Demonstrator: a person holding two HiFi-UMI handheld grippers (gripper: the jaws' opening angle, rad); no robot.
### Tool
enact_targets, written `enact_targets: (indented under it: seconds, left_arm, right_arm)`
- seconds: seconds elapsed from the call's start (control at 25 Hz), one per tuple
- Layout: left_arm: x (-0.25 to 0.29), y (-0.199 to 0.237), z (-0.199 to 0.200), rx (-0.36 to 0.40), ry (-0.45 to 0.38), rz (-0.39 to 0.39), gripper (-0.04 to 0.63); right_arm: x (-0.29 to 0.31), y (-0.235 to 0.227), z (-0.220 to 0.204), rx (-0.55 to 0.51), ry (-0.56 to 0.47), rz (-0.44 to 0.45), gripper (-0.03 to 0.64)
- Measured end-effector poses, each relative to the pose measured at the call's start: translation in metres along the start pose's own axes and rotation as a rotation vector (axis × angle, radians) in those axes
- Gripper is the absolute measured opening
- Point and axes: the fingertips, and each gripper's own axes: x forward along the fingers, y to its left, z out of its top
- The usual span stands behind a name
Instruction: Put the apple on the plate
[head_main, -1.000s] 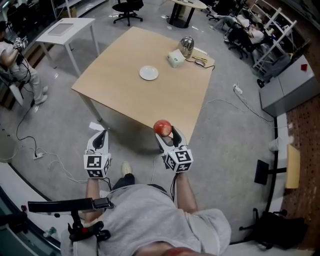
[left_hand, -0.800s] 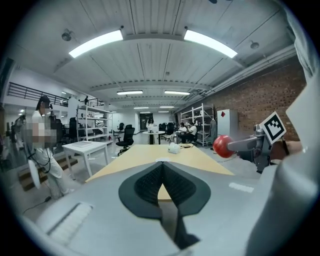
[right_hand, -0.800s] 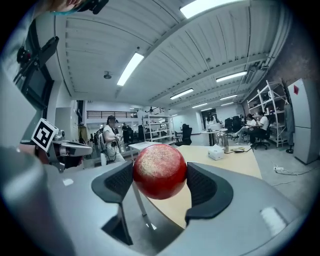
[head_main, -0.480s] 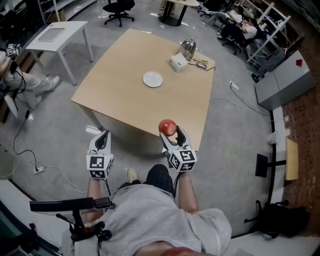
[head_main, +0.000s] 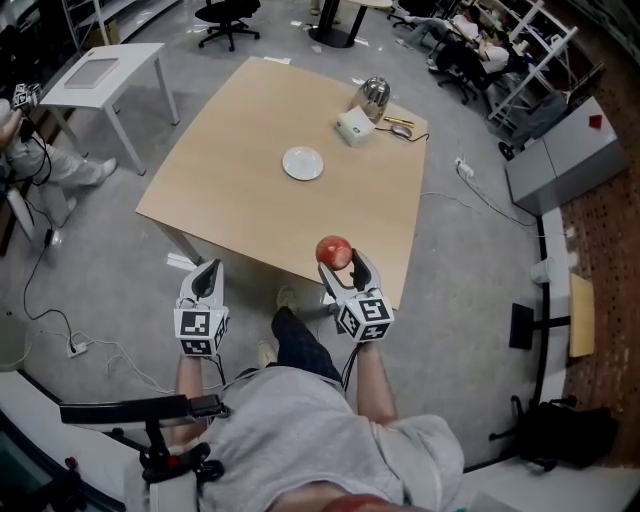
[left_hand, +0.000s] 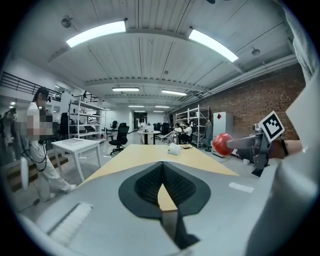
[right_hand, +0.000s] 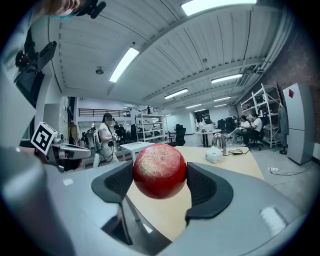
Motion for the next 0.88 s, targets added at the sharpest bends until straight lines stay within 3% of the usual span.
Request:
enact_targets:
  seconds: [0.88]
  left_arm:
    - [0.134,0.03,0.008,-0.009,0.062,0.022,0.02]
  right_arm:
    - [0.125,-0.089,-0.002,0.037,0.051,0.023,0.342]
